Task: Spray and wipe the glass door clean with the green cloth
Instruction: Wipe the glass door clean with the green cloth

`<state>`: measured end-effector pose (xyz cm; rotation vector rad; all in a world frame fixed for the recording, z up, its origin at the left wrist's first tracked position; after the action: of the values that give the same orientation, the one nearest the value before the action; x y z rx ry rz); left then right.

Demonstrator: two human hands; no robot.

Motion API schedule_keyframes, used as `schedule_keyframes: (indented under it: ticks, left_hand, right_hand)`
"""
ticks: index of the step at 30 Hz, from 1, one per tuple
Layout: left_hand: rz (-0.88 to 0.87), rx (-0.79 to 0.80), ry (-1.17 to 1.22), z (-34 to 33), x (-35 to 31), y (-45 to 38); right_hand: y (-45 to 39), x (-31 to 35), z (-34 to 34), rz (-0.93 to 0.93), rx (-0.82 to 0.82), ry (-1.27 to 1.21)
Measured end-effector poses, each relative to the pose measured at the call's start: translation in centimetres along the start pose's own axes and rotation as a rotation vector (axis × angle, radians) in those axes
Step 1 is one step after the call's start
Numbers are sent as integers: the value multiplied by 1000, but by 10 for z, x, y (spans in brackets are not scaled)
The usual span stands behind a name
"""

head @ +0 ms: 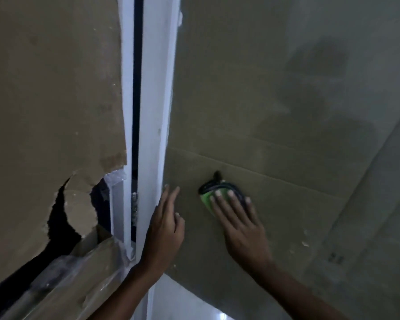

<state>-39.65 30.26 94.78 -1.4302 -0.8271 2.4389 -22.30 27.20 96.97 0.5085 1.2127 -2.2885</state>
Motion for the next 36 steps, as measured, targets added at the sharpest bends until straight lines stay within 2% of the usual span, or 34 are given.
schedule_keyframes:
  ticks: [3, 6, 8, 12, 14, 19, 21, 23, 25, 29, 31, 33, 36]
  left_hand:
    - [-143, 23, -53, -6, -32, -4]
    - [-277, 62, -100, -18, -62, -6]
    - [-346, 82, -136, -29, -75, -3]
    - [-400, 91, -222, -49, -82, 4]
    - [-430, 103, -257, -57, -87, 10]
    - [-542, 171, -292, -71, -112, 25]
    - [-572, 189, -297, -75, -119, 29]
    - [-599, 204, -299, -82, -127, 35]
    - [-634, 222, -297, -92, -135, 44]
    - [-653, 248, -250, -108, -155, 60]
    - [-679, 249, -223, -113, -170, 69]
    - [-726, 252, -201, -120, -186, 76]
    - [-768, 266, -197, -127, -200, 81]
  right_hand:
    - [38, -49, 29, -348, -144, 21]
    - [60, -51, 33, -546, -208, 25]
    - [47, -34, 20, -550, -179, -11]
    - [24, -8, 5, -273, -73, -25]
    - [42, -24, 15, -299, -89, -2]
    - [139, -75, 34, -671, -132, 81]
    - [187, -94, 37, -885, -129, 33]
    - [205, -97, 37, -1016, -135, -46]
    - [190, -92, 38, -1019, -160, -100]
    - [154, -86, 39, -673, -79, 7]
    - [170, -101, 46, -607, -38, 97]
    - [203, -123, 57, -743, -67, 130]
    - [278, -152, 69, -1210, -190, 28]
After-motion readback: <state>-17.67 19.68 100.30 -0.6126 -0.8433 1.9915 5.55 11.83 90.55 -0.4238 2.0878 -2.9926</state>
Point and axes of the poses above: each hand's wrist, its own y-axis away from the middle knuckle, its own z-axis out of the back of the hand, x = y × z, the point moved 9 cm from there along -y, towards the middle knuckle, and after that the axes turned 6 degrees about z, right-handed, at the moved point
